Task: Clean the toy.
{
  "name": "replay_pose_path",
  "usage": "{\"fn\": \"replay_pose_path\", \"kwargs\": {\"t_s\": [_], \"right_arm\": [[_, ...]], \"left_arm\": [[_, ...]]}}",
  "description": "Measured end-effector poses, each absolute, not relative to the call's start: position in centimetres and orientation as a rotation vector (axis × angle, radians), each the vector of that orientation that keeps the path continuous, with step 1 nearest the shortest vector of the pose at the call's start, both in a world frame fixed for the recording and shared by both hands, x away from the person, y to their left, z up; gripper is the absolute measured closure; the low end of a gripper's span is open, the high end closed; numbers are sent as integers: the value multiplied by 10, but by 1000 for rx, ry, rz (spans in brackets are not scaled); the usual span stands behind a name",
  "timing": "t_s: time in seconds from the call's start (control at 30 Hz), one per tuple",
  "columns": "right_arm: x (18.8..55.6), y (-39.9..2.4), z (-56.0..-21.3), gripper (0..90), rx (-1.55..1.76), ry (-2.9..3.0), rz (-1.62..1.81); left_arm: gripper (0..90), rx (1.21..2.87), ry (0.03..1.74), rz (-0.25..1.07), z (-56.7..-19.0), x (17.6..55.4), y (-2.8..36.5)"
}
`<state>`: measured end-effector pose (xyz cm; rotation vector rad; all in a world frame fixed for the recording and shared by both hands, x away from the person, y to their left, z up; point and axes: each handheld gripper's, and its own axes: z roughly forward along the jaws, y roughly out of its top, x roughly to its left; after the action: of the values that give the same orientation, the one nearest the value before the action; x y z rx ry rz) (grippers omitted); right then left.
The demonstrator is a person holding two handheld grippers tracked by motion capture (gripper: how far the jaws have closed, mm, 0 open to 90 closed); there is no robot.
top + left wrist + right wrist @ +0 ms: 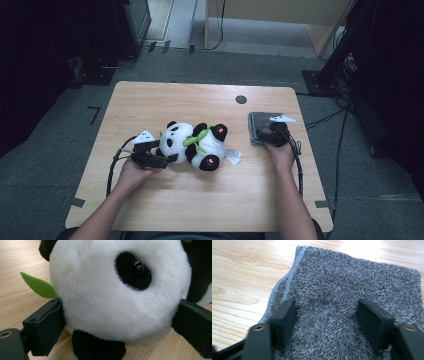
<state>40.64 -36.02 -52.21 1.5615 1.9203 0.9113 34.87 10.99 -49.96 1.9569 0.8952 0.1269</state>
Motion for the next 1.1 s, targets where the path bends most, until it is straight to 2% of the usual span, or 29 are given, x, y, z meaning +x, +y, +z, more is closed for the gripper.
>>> {"fn": "replay_pose_path", "kwargs": {"t_s": [0.1, 0.2, 0.27, 0.37, 0.53, 0.7, 0.83, 1.1], "right_arm": [[405, -361, -522, 439, 1553, 1918, 925], [403, -362, -521, 566, 1553, 1916, 924], [402, -363, -519, 682, 1562, 1919, 909], [402, -364, -517, 749, 1590, 1927, 899], [402, -365, -514, 755, 1621, 1942, 894], [402, -365, -513, 749, 1635, 1946, 898], [402, -365, -512, 745, 1639, 1949, 897], [401, -367, -510, 741, 1650, 1969, 905]], "left_arm": [[36, 1955, 897, 127, -500, 349, 110], [36, 1956, 899, 127, -500, 348, 110], [36, 1954, 901, 127, -499, 349, 110], [37, 1966, 917, 110, -496, 350, 109], [54, 1983, 915, 118, -486, 350, 110], [53, 1972, 878, 182, -477, 352, 108], [1, 1956, 909, 135, -482, 360, 104], [0, 1943, 861, 95, -499, 363, 108]]}}
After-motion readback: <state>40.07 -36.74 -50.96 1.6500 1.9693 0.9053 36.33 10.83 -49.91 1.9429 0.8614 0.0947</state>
